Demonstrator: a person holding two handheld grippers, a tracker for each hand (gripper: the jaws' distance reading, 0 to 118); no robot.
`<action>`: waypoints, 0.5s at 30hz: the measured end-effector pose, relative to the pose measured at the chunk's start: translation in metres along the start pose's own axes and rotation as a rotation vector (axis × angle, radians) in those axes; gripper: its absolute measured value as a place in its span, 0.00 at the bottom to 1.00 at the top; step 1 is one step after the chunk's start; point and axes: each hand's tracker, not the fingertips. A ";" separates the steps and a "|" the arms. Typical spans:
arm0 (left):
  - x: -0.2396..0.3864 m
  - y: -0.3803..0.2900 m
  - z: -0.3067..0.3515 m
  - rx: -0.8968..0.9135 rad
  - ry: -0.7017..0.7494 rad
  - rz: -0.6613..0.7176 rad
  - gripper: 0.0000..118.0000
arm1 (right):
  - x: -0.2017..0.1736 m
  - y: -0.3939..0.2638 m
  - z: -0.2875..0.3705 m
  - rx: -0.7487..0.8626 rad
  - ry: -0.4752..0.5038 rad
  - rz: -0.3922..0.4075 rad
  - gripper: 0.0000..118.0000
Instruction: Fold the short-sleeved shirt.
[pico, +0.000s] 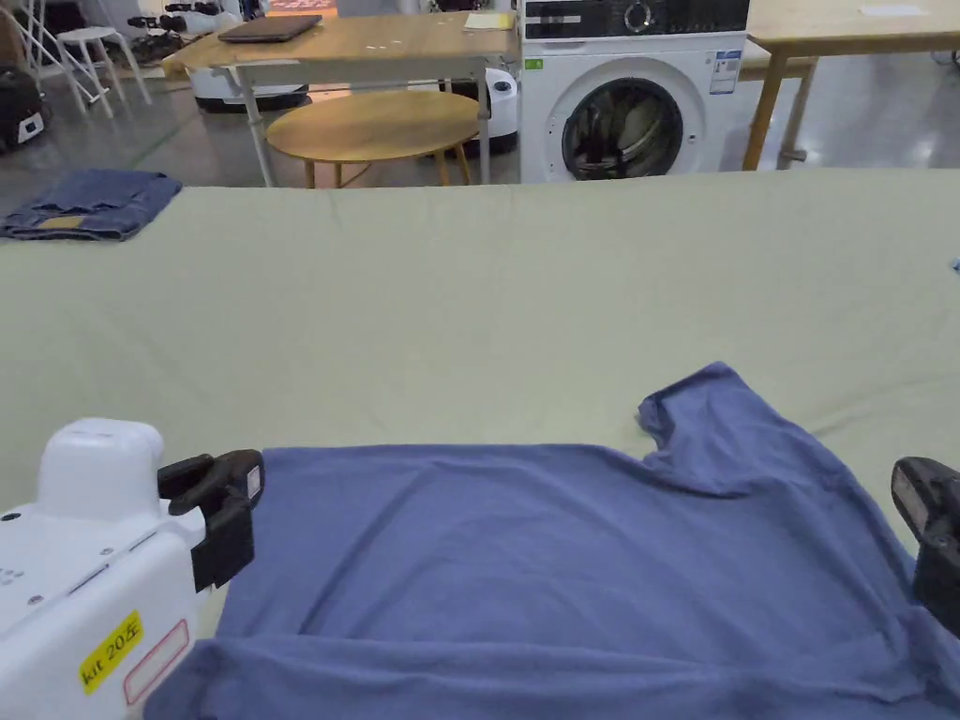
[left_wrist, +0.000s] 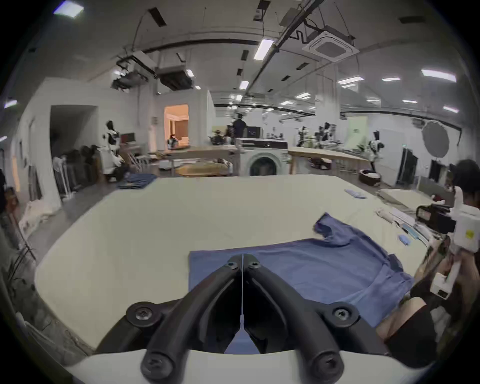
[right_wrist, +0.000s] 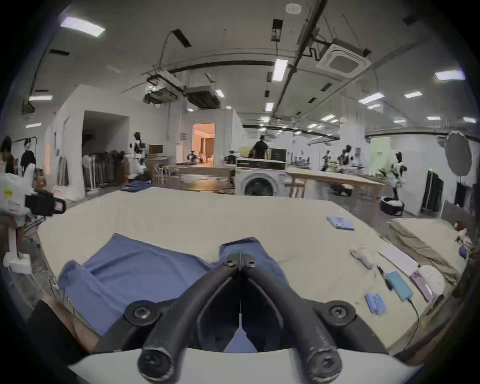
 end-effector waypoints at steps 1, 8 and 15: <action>-0.008 0.004 -0.016 -0.027 0.013 -0.005 0.00 | 0.002 0.001 -0.006 -0.007 0.011 0.000 0.00; -0.075 0.006 -0.168 -0.320 0.052 0.098 0.00 | 0.010 -0.020 -0.044 -0.128 0.029 -0.031 0.00; -0.087 -0.030 -0.242 -0.426 0.156 0.167 0.99 | 0.014 -0.043 -0.082 -0.229 0.013 -0.045 0.00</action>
